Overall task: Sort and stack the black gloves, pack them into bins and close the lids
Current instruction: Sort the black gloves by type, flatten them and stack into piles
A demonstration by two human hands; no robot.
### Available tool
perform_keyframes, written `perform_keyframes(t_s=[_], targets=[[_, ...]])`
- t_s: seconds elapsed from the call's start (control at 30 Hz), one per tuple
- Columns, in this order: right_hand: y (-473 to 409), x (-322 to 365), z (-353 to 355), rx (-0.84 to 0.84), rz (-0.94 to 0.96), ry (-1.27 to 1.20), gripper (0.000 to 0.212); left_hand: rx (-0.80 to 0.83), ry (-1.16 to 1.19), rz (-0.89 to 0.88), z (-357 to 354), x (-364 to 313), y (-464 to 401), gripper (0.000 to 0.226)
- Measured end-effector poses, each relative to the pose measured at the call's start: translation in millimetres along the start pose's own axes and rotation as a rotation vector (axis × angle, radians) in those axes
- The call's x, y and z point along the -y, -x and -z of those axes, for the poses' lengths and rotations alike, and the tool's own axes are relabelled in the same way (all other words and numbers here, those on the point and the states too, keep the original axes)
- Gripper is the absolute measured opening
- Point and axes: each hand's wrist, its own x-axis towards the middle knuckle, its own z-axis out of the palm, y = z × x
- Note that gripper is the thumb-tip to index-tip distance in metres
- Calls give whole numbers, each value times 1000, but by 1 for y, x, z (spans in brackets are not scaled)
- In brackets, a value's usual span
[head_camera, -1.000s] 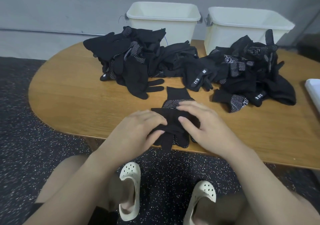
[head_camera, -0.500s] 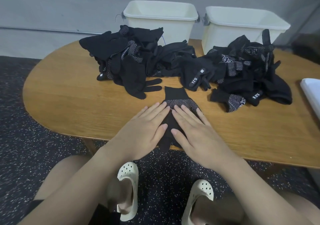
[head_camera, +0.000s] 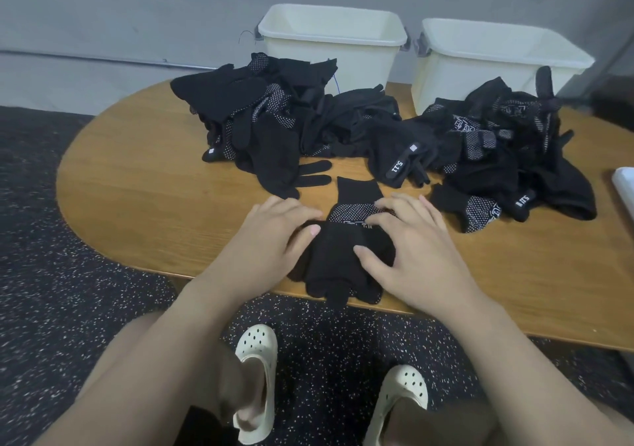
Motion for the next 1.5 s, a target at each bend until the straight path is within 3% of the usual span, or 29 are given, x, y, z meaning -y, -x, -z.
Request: perform_keyframes(t_s=[0.1, 0.27, 0.47, 0.53, 0.67, 0.8, 0.93, 1.1, 1.37, 1.5], targets=[[-5, -6, 2, 46, 16, -31, 59, 10, 31, 28, -1, 8, -8, 39], [-12, -1, 4, 65, -18, -151, 38, 16, 235, 75, 2, 12, -12, 18], [-16, -3, 2, 157, -37, -213, 31, 44, 454, 126, 6, 4, -11, 20], [-17, -3, 6, 145, -56, -356, 24, 24, 579, 133, 10, -4, -10, 21], [-18, -2, 30, 220, -126, -890, 9, -58, 875, 145, 24, -9, -3, 25], [-31, 23, 35, 219, -211, -1183, 6, -245, 974, 180, 37, -4, 12, 24], [-53, 61, 10, 242, -251, -1218, 7, -361, 861, 307, 54, 17, 36, 12], [-78, 102, -20, 215, -245, -1126, 12, -480, 707, 482, 67, 54, 47, 12], [-102, 125, -56, 118, -137, -857, 16, -494, 356, 547, 65, 100, 55, 9], [-105, 128, -64, 52, -67, -672, 28, -470, 211, 545, 64, 106, 54, 7]])
